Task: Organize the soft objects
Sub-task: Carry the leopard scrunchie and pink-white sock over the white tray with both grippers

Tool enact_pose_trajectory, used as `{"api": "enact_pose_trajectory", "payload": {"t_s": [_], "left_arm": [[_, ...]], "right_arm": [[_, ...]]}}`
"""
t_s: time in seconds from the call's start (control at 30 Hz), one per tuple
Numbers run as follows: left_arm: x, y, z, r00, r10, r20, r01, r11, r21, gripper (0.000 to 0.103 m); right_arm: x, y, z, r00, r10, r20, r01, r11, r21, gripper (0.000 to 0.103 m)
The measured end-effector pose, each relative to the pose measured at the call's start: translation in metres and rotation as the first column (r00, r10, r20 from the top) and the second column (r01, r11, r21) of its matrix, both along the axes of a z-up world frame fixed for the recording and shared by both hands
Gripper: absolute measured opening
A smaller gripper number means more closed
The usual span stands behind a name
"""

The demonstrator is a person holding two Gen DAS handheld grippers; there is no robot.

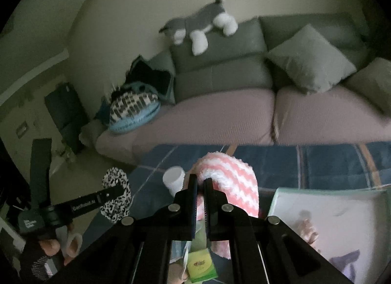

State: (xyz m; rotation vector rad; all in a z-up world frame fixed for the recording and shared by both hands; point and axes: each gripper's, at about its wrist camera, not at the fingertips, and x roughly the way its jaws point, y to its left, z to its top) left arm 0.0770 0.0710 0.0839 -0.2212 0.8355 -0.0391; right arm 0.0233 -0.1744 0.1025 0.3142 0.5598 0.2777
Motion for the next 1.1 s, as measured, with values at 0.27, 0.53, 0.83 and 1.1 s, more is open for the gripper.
{"api": "enact_pose_trajectory", "payload": {"t_s": [0.27,0.53,0.83,1.1], "left_arm": [[-0.011,-0.017,0.019,0.997,-0.047,0.063,0.046,0.999,0.007,0.018],[-0.011,-0.060,0.028,0.984,-0.162,0.080,0.160,0.987,0.029,0.018],[-0.013,-0.128,0.025,0.942,-0.329,0.067,0.325,0.944,0.059,0.018],[-0.016,-0.187,0.018,0.897,-0.439,0.057,0.434,0.897,0.085,0.018]], "right_arm": [[-0.034,-0.043,0.033,0.987,-0.131,0.089,0.132,0.991,-0.012,0.005],[-0.071,-0.098,0.051,0.946,-0.298,0.126,0.304,0.952,-0.034,0.005],[-0.108,-0.167,0.060,0.863,-0.487,0.133,0.494,0.869,-0.024,0.005],[-0.115,-0.198,0.048,0.840,-0.537,0.077,0.540,0.842,-0.007,0.005]]}}
